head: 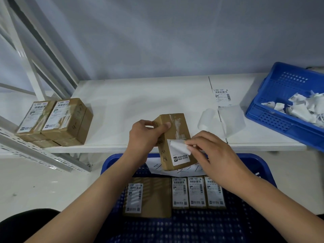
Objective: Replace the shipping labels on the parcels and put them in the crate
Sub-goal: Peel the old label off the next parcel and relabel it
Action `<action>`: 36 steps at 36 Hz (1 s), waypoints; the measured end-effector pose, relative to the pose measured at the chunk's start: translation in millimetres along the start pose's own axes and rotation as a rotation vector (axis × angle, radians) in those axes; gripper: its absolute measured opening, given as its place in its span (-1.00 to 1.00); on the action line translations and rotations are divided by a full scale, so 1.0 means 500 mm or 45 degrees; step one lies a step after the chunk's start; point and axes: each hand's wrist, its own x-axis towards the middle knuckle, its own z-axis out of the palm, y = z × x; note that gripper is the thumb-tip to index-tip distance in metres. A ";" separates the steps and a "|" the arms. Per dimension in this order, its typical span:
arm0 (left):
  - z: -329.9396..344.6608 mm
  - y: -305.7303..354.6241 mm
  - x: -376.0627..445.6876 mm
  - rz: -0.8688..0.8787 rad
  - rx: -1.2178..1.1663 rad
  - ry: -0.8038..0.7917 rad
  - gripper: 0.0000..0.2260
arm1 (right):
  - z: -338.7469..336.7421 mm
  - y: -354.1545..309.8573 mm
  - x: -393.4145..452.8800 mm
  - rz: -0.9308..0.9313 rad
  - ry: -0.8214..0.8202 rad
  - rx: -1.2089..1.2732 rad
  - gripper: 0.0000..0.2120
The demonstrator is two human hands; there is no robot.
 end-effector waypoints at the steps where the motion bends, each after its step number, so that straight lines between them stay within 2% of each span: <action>1: -0.001 -0.001 0.001 -0.001 -0.001 0.012 -0.44 | -0.001 -0.001 0.000 0.013 -0.014 0.011 -0.67; 4: -0.012 -0.004 0.010 0.005 -0.025 0.082 -0.47 | -0.008 -0.009 0.000 0.039 -0.042 0.043 -0.62; 8: -0.018 -0.007 0.014 -0.041 -0.098 0.125 -0.49 | -0.023 -0.010 0.000 0.116 -0.041 0.046 -0.70; 11: -0.012 -0.007 0.006 -0.113 -0.252 -0.005 -0.50 | -0.024 -0.004 0.002 0.226 0.020 0.149 -0.70; 14: -0.006 -0.003 0.000 -0.161 -0.429 -0.135 -0.50 | -0.016 0.009 0.014 0.509 0.039 0.318 -0.61; 17: -0.006 -0.001 -0.003 -0.172 -0.521 -0.214 -0.47 | -0.014 0.016 0.025 0.774 -0.031 0.581 -0.48; 19: -0.006 0.000 -0.007 -0.189 -0.546 -0.293 -0.54 | -0.017 0.014 0.027 0.853 -0.090 0.733 -0.43; 22: -0.004 0.003 -0.014 -0.223 -0.561 -0.386 -0.70 | -0.016 0.018 0.024 0.872 -0.139 0.787 -0.41; 24: -0.002 0.003 -0.016 -0.228 -0.562 -0.412 -0.70 | -0.016 0.020 0.024 0.887 -0.129 0.801 -0.44; 29: 0.009 0.004 -0.023 -0.261 -0.503 -0.491 -0.72 | -0.025 0.018 0.029 0.914 0.035 0.883 -0.70; 32: 0.014 0.003 -0.028 -0.277 -0.480 -0.501 -0.72 | -0.025 0.022 0.030 0.930 0.033 0.956 -0.83; 36: 0.009 0.006 -0.024 -0.308 -0.529 -0.438 -0.71 | -0.024 0.019 0.029 0.949 -0.009 1.008 -0.76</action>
